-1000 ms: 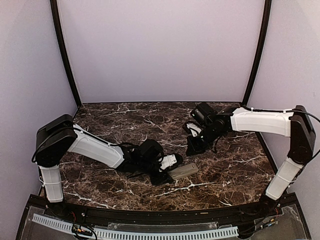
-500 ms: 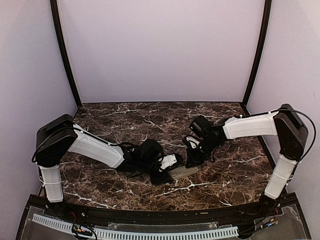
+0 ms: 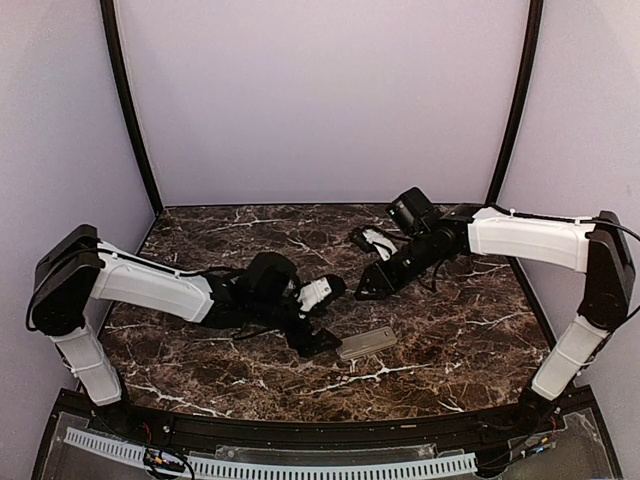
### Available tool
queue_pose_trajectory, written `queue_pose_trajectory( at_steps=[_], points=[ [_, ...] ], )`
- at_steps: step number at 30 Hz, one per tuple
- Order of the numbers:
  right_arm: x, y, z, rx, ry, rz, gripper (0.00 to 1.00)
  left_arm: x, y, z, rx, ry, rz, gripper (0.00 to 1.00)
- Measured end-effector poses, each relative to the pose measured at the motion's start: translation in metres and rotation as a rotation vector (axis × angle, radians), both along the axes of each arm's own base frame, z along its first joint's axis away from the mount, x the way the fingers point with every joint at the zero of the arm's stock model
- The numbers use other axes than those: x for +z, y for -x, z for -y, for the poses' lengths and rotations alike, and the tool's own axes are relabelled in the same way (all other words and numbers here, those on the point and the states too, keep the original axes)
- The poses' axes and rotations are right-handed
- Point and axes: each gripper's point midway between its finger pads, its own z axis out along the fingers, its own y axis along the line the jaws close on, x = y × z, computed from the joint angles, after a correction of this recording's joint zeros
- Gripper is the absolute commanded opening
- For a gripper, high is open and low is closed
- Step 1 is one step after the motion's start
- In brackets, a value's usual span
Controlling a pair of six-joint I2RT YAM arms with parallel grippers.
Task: Load the batteries into the remote control
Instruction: Press the battery cover on the remote control, then pick up the remote control from the center of the board.
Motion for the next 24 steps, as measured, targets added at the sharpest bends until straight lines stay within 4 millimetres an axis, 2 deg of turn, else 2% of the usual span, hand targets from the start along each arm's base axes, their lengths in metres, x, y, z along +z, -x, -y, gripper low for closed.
queue_pose_trajectory(
  at_steps=[1, 2, 3, 4, 7, 9, 13, 16, 20, 24],
  points=[
    [0.006, 0.000, -0.002, 0.047, -0.017, 0.038, 0.60, 0.020, -0.005, -0.005, 0.018, 0.054, 0.005, 0.90],
    [0.009, 0.001, -0.004, 0.087, -0.027, 0.066, 0.75, 0.037, -0.008, -0.008, 0.029, 0.099, 0.013, 0.90],
    [0.012, 0.003, -0.006, 0.145, -0.036, 0.105, 0.95, 0.057, -0.013, -0.013, 0.046, 0.153, 0.028, 0.90],
    [0.014, 0.004, -0.008, 0.194, -0.045, 0.134, 0.98, 0.075, -0.018, -0.018, 0.066, 0.200, 0.043, 0.90],
    [0.010, 0.013, -0.012, 0.359, -0.043, 0.243, 0.99, 0.114, -0.031, -0.037, 0.137, 0.298, 0.085, 0.91],
    [0.002, 0.026, -0.018, 0.501, -0.021, 0.327, 0.98, 0.129, -0.036, -0.048, 0.179, 0.333, 0.107, 0.92],
    [-0.018, 0.055, -0.030, 0.752, 0.021, 0.430, 0.99, 0.134, -0.044, -0.064, 0.261, 0.347, 0.119, 0.92],
    [-0.048, 0.068, -0.035, 0.898, 0.080, 0.430, 0.99, 0.130, -0.048, -0.069, 0.295, 0.335, 0.118, 0.92],
    [-0.091, 0.073, -0.029, 0.983, 0.187, 0.391, 0.96, 0.127, -0.053, -0.071, 0.325, 0.326, 0.116, 0.92],
    [-0.108, 0.070, -0.025, 0.981, 0.250, 0.369, 0.90, 0.117, -0.055, -0.070, 0.333, 0.309, 0.098, 0.91]
  ],
)
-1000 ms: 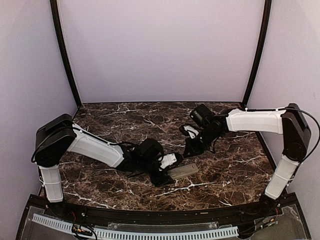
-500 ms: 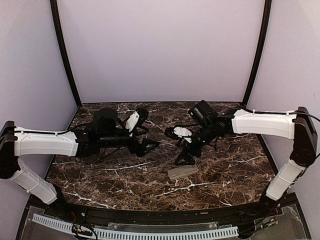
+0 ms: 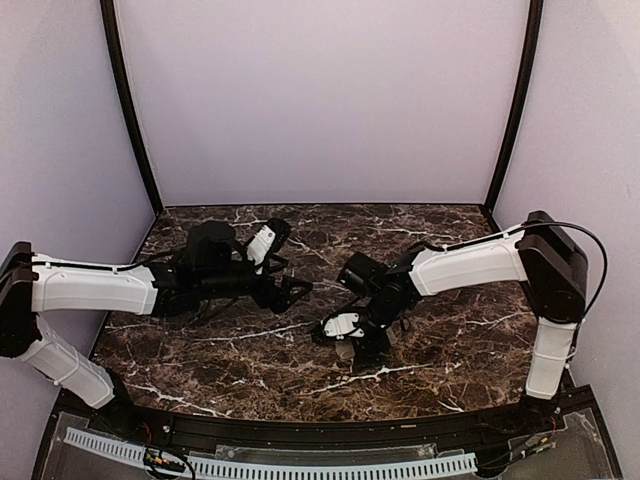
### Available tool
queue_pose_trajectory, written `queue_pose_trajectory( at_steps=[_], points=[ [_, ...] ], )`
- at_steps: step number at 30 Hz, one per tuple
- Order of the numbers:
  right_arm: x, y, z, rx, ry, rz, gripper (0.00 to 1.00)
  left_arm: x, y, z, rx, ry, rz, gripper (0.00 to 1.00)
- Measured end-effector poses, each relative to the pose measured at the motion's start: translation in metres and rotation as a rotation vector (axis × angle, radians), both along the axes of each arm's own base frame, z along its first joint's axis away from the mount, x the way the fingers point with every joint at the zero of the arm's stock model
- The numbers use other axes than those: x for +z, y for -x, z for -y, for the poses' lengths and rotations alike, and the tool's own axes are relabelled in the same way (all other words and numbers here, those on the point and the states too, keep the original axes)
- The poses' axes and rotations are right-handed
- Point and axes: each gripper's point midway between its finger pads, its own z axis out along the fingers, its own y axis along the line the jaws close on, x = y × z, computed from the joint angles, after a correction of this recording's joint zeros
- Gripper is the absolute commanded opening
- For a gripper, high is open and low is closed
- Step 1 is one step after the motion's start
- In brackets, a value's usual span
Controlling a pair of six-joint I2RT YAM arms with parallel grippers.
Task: Load the batteries into the remote control
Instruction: Pick up the remote control from the center of the board.
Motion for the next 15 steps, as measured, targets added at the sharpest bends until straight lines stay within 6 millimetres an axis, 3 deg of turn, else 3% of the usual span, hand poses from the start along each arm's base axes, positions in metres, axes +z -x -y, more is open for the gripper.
queue_pose_trajectory(
  at_steps=[3, 8, 15],
  points=[
    [-0.004, -0.008, -0.003, -0.028, 0.016, 0.017, 0.80, -0.007, -0.001, 0.001, 0.001, -0.011, -0.014, 0.91],
    [-0.004, -0.016, -0.007, -0.061, 0.031, 0.025, 0.52, -0.009, -0.001, 0.001, 0.001, -0.014, -0.017, 0.91],
    [-0.003, -0.016, -0.007, -0.068, 0.041, 0.022, 0.35, -0.009, -0.001, 0.001, 0.003, -0.015, -0.017, 0.91]
  ],
)
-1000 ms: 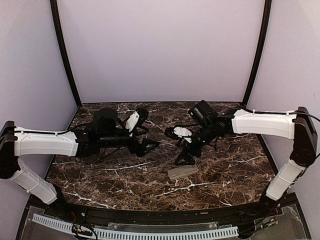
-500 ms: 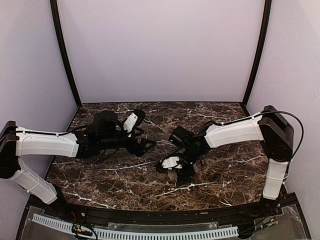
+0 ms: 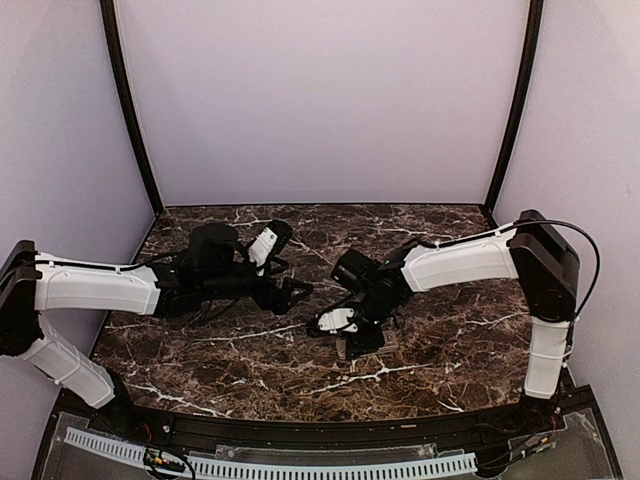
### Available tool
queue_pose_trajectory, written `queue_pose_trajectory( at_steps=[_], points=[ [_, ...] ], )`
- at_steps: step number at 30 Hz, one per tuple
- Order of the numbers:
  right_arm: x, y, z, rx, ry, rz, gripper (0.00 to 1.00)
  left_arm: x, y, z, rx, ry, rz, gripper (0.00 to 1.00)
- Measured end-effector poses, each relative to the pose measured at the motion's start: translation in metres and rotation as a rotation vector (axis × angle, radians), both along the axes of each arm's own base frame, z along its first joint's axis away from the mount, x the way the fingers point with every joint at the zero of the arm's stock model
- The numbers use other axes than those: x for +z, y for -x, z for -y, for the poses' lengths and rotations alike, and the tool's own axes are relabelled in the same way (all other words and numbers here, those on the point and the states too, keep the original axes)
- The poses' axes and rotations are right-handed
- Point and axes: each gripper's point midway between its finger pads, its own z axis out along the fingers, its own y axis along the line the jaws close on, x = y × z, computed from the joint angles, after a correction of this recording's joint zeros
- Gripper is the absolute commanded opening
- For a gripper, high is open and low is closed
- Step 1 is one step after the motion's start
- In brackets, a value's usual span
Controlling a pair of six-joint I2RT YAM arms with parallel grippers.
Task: Load the batteries into the remote control
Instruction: Pick up the remote control from the center of the board.
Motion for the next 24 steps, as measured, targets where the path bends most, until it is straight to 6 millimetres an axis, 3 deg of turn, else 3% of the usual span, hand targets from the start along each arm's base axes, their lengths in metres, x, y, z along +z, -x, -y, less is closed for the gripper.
queue_pose_trajectory(
  at_steps=[8, 12, 15, 19, 20, 21, 24],
  points=[
    [0.010, 0.000, -0.001, -0.015, -0.005, -0.009, 0.30, -0.002, 0.000, -0.001, 0.006, -0.004, 0.001, 0.88],
    [0.048, -0.003, -0.009, -0.072, -0.116, -0.026, 0.27, -0.004, 0.002, -0.007, 0.017, -0.008, 0.011, 0.84],
    [0.113, -0.018, -0.018, -0.162, -0.314, -0.024, 0.27, 0.002, 0.006, -0.010, 0.004, 0.005, 0.037, 0.81],
    [0.242, -0.040, -0.021, -0.262, -0.729, -0.001, 0.26, 0.029, 0.017, -0.002, -0.069, 0.065, 0.098, 0.82],
    [0.267, -0.040, -0.020, -0.265, -0.810, 0.002, 0.25, 0.037, 0.021, 0.003, -0.094, 0.078, 0.120, 0.85],
    [0.312, -0.032, -0.020, -0.245, -0.959, 0.002, 0.25, 0.047, 0.026, 0.010, -0.123, 0.093, 0.143, 0.86],
    [0.357, -0.016, -0.019, -0.208, -1.118, -0.038, 0.25, 0.085, 0.043, 0.033, -0.211, 0.171, 0.216, 0.89]
  ],
)
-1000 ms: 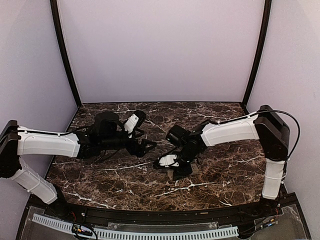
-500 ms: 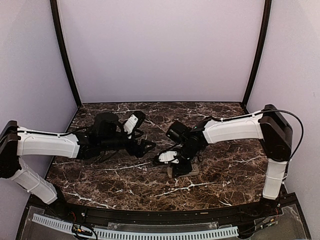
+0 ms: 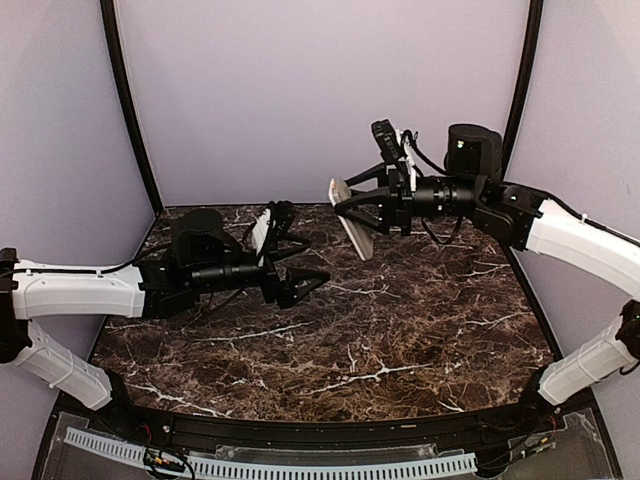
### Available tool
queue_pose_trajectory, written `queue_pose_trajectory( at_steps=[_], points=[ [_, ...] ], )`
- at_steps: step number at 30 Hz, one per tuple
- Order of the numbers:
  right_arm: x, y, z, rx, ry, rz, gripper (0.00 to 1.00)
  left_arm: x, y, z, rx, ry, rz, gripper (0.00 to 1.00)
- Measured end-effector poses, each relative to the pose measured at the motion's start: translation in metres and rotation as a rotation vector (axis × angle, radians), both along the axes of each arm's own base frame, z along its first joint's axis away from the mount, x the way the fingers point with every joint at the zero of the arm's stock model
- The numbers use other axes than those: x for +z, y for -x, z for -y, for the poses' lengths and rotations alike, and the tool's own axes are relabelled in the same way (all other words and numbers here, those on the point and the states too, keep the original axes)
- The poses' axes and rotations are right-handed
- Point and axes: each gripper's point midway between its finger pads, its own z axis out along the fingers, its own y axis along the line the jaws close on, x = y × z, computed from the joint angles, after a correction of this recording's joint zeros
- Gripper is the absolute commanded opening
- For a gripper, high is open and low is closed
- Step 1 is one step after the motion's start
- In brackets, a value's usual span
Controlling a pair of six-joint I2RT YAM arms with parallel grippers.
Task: Load the batteries into the remote control
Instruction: Pick up the remote control from the center of the board, then pass from the right arm to the left
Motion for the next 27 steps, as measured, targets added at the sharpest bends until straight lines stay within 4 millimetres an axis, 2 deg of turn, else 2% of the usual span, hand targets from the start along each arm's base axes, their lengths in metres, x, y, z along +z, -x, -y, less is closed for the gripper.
queue_pose_trajectory(
  at_steps=[3, 6, 8, 12, 16, 23, 24, 25, 26, 27],
  points=[
    [0.025, 0.012, -0.001, 0.049, -0.107, -0.038, 0.25, 0.043, 0.011, 0.019, -0.077, 0.101, 0.041, 0.89],
    [0.035, 0.016, -0.002, 0.076, -0.159, -0.090, 0.25, 0.086, 0.014, 0.033, -0.135, 0.209, 0.065, 0.88],
    [0.040, 0.018, -0.002, 0.089, -0.182, -0.107, 0.25, 0.103, 0.016, 0.039, -0.164, 0.260, 0.069, 0.84],
    [0.050, 0.022, -0.001, 0.109, -0.218, -0.122, 0.25, 0.111, 0.018, 0.052, -0.205, 0.310, 0.032, 0.69],
    [0.051, 0.023, 0.002, 0.107, -0.230, -0.126, 0.24, 0.105, 0.021, 0.062, -0.245, 0.322, -0.027, 0.50],
    [0.050, 0.025, 0.003, 0.110, -0.235, -0.129, 0.27, 0.106, 0.027, 0.064, -0.269, 0.333, -0.061, 0.21],
    [0.050, 0.025, 0.003, 0.109, -0.235, -0.129, 0.32, 0.106, 0.027, 0.064, -0.270, 0.333, -0.063, 0.17],
    [0.050, 0.025, 0.003, 0.108, -0.235, -0.129, 0.43, 0.106, 0.027, 0.064, -0.270, 0.333, -0.064, 0.14],
    [0.050, 0.025, 0.003, 0.107, -0.235, -0.129, 0.62, 0.105, 0.027, 0.064, -0.269, 0.333, -0.065, 0.11],
    [0.050, 0.024, 0.003, 0.103, -0.233, -0.129, 0.88, 0.105, 0.026, 0.064, -0.266, 0.333, -0.066, 0.09]
  ],
)
